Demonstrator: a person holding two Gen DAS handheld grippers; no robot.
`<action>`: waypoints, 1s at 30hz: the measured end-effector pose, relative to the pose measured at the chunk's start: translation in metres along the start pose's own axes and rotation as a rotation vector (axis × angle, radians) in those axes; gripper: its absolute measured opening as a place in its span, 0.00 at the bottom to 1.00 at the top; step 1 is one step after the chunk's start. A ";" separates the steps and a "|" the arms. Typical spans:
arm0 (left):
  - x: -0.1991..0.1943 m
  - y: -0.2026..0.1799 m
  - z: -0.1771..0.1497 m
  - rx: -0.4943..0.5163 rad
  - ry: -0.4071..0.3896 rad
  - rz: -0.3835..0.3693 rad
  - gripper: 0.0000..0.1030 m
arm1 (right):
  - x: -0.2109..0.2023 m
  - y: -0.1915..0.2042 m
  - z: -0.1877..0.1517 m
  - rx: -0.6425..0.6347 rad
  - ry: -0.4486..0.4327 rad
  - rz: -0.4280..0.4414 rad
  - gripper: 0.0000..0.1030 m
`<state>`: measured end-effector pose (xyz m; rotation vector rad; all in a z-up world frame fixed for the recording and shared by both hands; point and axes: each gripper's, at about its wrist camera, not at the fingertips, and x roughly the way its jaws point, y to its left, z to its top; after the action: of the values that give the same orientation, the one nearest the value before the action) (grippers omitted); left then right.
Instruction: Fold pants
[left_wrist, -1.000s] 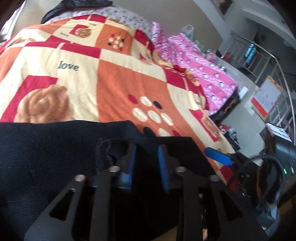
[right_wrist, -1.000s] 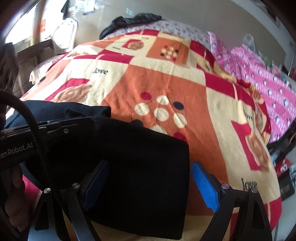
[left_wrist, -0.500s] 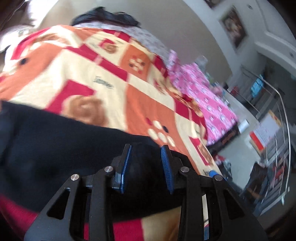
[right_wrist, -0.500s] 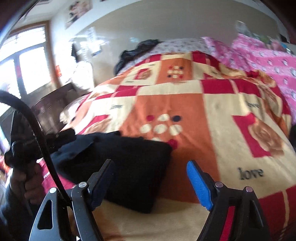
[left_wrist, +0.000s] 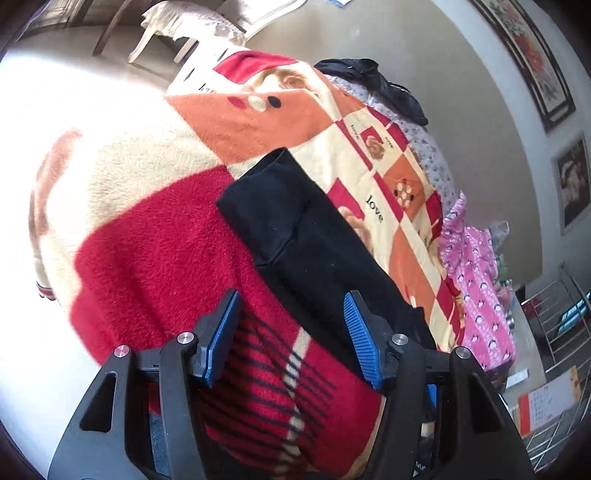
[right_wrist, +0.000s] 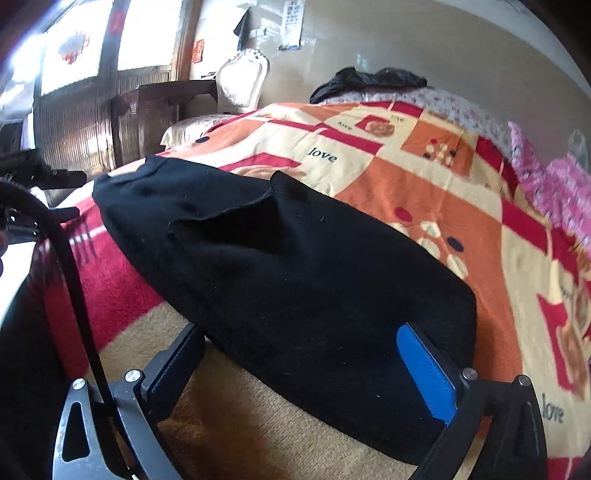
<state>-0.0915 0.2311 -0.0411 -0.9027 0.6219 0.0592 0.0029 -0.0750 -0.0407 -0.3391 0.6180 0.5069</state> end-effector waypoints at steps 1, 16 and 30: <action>0.001 -0.001 0.001 0.003 -0.010 0.013 0.55 | -0.002 -0.003 -0.002 0.005 -0.013 0.006 1.00; 0.033 0.001 0.034 -0.152 -0.058 0.023 0.67 | -0.009 -0.012 -0.007 0.044 -0.101 0.089 1.00; 0.012 -0.072 -0.010 0.367 -0.365 0.164 0.09 | -0.040 -0.024 0.016 0.078 -0.086 0.151 0.91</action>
<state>-0.0649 0.1756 -0.0002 -0.4668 0.3469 0.2436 -0.0050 -0.1022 0.0002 -0.1969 0.5808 0.6369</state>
